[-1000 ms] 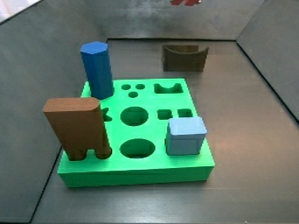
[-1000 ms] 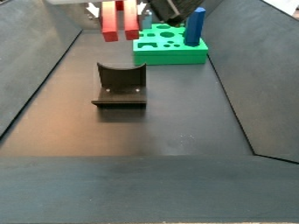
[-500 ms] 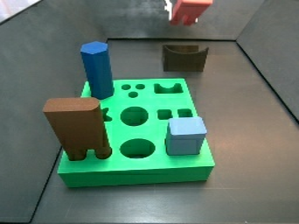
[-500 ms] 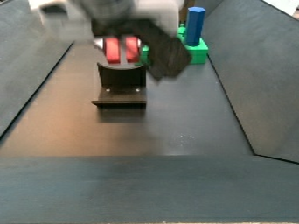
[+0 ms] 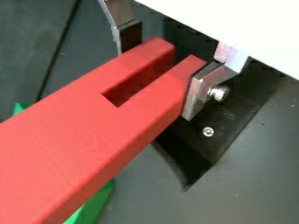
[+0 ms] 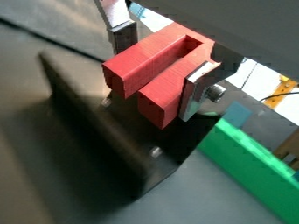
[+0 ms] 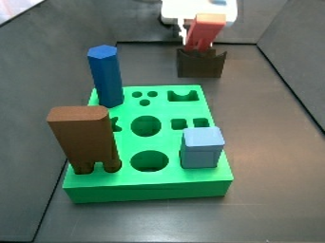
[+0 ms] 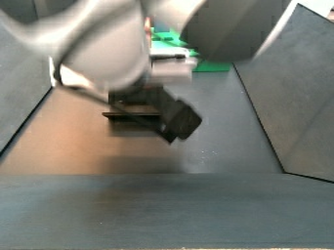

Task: Pick up the double-square object. Move up. Rotate the double-square object. Place the double-square object on the fixture. Regrasp the double-square object. Move to above the board. Insert the double-square object.
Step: Place the double-square object on the fixture, then regrasp the double-square object.

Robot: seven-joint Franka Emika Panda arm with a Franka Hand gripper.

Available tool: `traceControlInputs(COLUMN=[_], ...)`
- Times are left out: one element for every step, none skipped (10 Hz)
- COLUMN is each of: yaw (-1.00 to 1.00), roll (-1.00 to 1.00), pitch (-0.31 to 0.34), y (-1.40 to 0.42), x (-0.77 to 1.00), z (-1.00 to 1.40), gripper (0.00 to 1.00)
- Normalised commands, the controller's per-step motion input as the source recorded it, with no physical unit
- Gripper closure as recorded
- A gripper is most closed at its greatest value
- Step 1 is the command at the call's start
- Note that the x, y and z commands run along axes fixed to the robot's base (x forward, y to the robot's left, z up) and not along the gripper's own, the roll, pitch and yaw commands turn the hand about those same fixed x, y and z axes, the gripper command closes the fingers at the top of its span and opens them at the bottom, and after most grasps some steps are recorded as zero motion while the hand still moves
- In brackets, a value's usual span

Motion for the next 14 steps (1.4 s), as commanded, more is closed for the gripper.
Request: traceControlInputs(yaw=[-0.10,-0.10,-0.10,-0.08,-0.08,0.00,0.00,0.03,0.04,0.04,0.04,0.03,0.02,0.01], roll=[-0.20,-0.19,-0.17,-0.13,-0.12,0.00,0.00,-0.02,-0.01,0.02,0.04,0.05,0.05,0.05], pitch=[0.046,0.039,0.040,0.039,0.036,0.000,0.000,-0.005,-0.001,0.014,0.024,0.042,0.057,0.077], y=[0.12,0.11,0.09,0.08,0.06,-0.50,0.00,0.00,0.00,0.00,-0.01,-0.01,-0.01,0.00], x=[0.20,0.16,0.14,0.11,0.09,0.00,0.00,0.00,-0.01,-0.03,-0.03,-0.04,-0.04,-0.03], z=[-1.00,-0.82,-0.64,-0.47,-0.46,-0.17,0.00,1.00,1.00,1.00,1.00,1.00,0.90,0.66], gripper=[1.00,1.00,1.00,1.00,1.00,1.00,0.00,0.00,0.00,0.00,0.00,0.00,0.00,0.00])
